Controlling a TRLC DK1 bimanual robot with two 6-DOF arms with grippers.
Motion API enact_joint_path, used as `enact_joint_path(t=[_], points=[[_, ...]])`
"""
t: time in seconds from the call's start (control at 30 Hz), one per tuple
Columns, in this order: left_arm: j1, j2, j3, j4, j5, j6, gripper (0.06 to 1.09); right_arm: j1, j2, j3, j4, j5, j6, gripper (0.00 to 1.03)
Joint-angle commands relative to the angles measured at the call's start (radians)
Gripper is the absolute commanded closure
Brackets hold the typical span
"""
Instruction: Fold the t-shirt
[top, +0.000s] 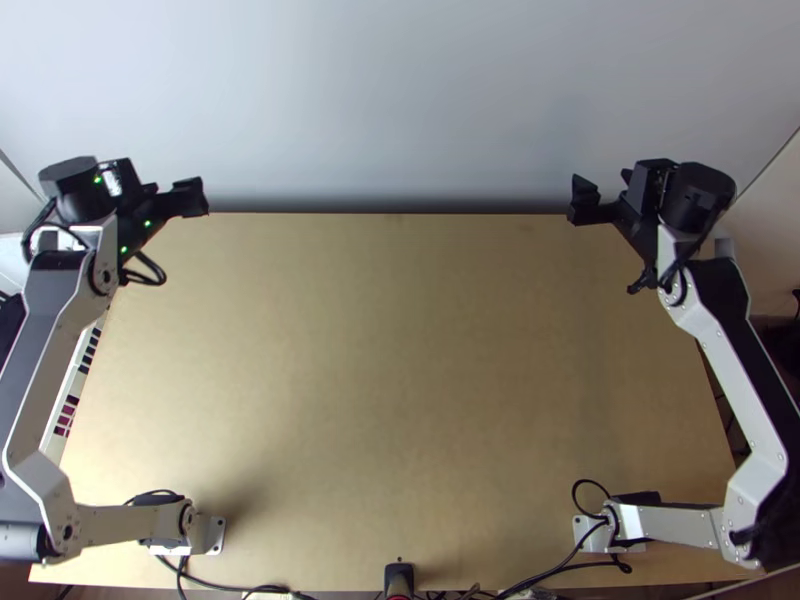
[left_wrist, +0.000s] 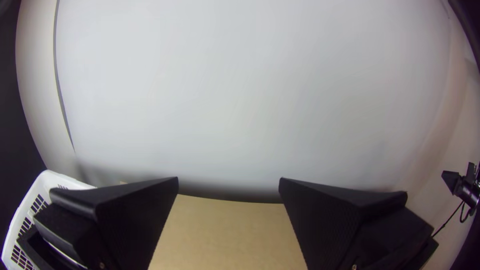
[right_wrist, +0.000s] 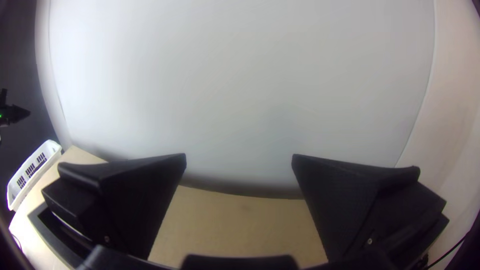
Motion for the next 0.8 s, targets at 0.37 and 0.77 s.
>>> enact_joint_path(t=[0.37,0.77], points=[[0.184,0.085,-0.021,-0.094,-0.156,0.014,0.11,0.103,-0.022,-0.063,-0.037,0.000,0.070,0.05],[0.508,0.160,-0.076,-0.178,-0.208,0.136,0.11,0.138,-0.076,-0.177,-0.035,0.000,0.087,0.05]])
